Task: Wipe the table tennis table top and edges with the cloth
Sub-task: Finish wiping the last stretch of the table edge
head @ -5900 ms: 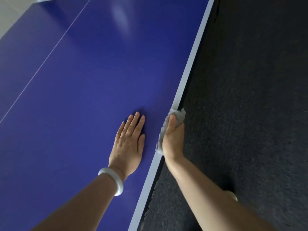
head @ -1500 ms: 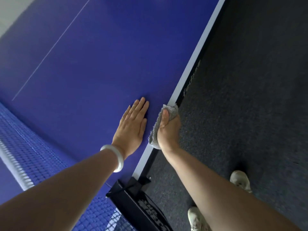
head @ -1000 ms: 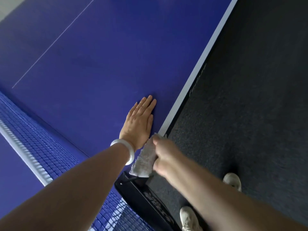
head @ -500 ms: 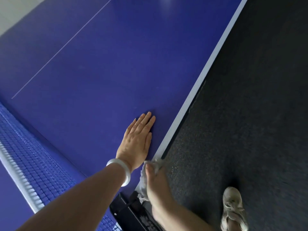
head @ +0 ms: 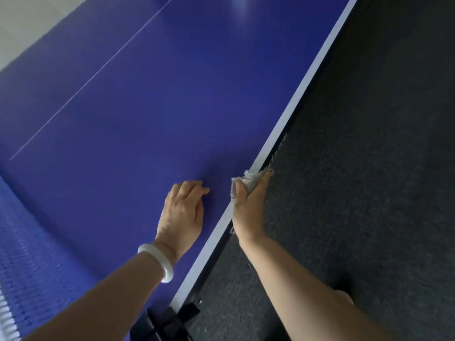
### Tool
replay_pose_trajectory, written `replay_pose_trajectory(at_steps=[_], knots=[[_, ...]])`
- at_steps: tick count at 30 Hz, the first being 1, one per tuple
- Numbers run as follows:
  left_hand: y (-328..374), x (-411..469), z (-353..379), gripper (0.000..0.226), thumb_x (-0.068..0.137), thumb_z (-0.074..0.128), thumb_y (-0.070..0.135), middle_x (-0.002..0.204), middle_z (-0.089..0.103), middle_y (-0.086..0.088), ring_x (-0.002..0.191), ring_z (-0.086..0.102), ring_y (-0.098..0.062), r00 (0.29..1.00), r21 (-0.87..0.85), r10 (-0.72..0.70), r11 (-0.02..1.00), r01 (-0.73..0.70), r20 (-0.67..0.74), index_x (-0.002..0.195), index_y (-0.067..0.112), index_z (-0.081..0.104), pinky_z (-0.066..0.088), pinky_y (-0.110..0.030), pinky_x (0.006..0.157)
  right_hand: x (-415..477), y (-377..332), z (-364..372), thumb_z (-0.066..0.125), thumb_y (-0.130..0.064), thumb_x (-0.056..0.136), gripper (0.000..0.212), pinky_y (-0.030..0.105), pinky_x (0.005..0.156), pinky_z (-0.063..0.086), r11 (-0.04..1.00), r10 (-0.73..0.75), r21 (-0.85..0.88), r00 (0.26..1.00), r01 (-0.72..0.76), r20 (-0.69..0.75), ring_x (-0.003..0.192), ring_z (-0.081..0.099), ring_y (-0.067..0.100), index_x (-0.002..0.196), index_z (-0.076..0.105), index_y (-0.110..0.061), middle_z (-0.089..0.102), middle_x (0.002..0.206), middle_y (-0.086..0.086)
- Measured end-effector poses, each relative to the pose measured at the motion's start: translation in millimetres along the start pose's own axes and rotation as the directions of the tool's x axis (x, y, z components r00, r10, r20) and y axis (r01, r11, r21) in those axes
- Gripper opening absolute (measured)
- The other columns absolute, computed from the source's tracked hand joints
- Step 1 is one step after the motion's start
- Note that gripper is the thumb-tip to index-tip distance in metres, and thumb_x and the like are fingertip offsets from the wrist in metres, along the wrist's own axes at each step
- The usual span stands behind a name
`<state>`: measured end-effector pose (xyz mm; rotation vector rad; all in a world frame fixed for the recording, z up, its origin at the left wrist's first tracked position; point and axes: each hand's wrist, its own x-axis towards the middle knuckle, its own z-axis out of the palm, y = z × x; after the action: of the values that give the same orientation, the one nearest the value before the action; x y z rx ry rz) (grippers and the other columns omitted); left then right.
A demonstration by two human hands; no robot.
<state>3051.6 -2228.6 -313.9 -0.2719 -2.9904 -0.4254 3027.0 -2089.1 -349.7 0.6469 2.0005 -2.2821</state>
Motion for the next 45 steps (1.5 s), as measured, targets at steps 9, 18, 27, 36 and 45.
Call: replay_pose_trajectory(at_steps=[9,18,27,36,45], knots=[[51.1,161.0,48.0,0.051,0.105,0.042,0.029,0.164,0.019,0.003,0.152,0.011,-0.017,0.992,-0.048,-0.051,0.997,0.056,0.114,0.154,0.027,0.030,0.007,-0.034,0.121,2.4,6.4,-6.9,0.051,-0.016,0.102,0.082,0.042,0.121,0.028,0.995,-0.092,-0.039,0.992,0.096,0.091,0.153,0.018,0.024,0.154,-0.013,-0.010,0.001,0.166,0.014],[47.3,173.2,53.1,0.049,0.106,0.036,0.030,0.163,0.019,0.009,0.151,0.012,-0.012,0.994,0.029,-0.070,0.997,0.068,0.079,0.154,0.029,0.030,0.002,-0.028,0.123,119.3,-45.5,-31.9,0.048,0.001,0.100,0.087,0.047,0.116,0.037,0.977,-0.020,0.214,0.996,0.000,0.092,0.139,0.039,0.020,0.155,-0.015,-0.024,0.011,0.164,0.013],[53.1,172.6,49.8,0.052,0.102,0.030,0.037,0.162,0.021,0.010,0.151,0.014,-0.013,0.991,0.037,-0.098,0.995,0.095,0.088,0.153,0.029,0.032,0.004,-0.028,0.123,224.3,-85.1,-44.6,0.045,-0.006,0.103,0.067,0.042,0.120,0.032,0.972,-0.067,0.212,0.983,0.103,-0.168,0.148,0.033,0.023,0.160,0.009,-0.011,0.022,0.164,0.010],[54.2,172.0,48.3,0.050,0.105,0.036,0.031,0.162,0.018,0.013,0.150,0.009,-0.011,0.987,0.059,-0.123,0.991,0.117,0.106,0.154,0.030,0.029,-0.001,-0.024,0.121,74.8,-16.6,-18.0,0.051,-0.041,0.098,0.084,0.048,0.120,0.029,1.000,0.015,0.027,0.999,-0.016,0.045,0.150,0.024,0.029,0.158,0.001,-0.011,0.013,0.164,0.019],[52.5,173.7,51.0,0.051,0.104,0.031,0.036,0.163,0.015,0.015,0.151,0.008,-0.013,0.982,0.064,-0.136,0.990,0.129,0.133,0.155,0.034,0.025,0.002,-0.030,0.122,256.1,-112.7,-62.0,0.046,0.000,0.101,0.024,0.017,0.072,0.052,0.960,0.102,0.267,0.994,-0.088,-0.037,0.081,0.060,0.017,0.122,0.037,-0.007,0.055,0.105,0.016]])
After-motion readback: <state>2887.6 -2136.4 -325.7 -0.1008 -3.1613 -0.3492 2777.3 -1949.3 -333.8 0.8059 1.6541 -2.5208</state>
